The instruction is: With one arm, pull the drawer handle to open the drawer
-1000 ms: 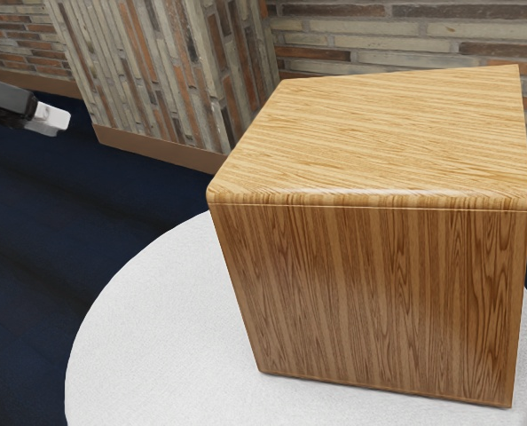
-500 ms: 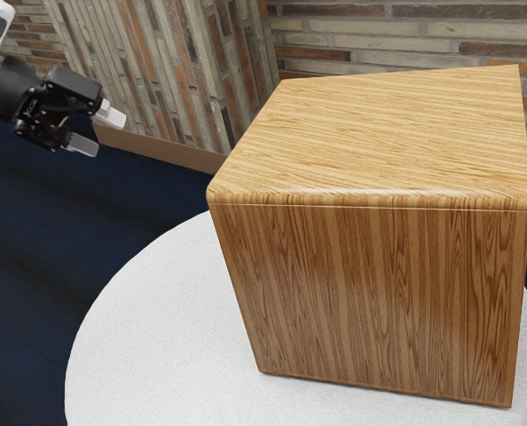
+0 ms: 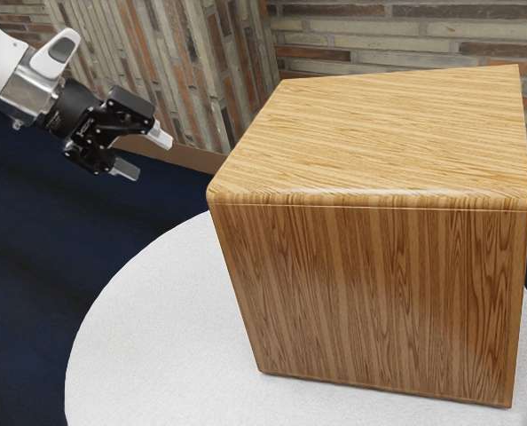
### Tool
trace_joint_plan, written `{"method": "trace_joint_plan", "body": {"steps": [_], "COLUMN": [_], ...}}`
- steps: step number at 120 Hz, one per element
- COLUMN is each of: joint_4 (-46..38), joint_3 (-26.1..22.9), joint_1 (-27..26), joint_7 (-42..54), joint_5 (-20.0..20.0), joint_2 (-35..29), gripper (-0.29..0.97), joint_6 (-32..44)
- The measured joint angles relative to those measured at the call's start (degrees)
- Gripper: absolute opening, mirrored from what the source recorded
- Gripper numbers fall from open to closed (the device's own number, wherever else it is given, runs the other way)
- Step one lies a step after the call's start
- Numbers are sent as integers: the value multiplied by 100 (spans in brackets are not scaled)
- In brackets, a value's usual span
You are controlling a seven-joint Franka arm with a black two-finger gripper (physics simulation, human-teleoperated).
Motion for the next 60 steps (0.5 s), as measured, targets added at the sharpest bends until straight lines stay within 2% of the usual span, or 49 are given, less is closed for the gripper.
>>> {"method": "trace_joint_plan", "body": {"steps": [10, 21, 38, 60], "joint_4": [7, 11, 10, -120], "joint_3": [138, 392, 443, 610], "joint_1": [-35, -40, -95, -265], "joint_7": [-78, -135, -194, -252], "joint_5": [-13, -340, -690, -873], "joint_2": [12, 15, 0, -20], "gripper": [66, 66, 66, 66], "joint_6": [109, 376, 879, 1205]}}
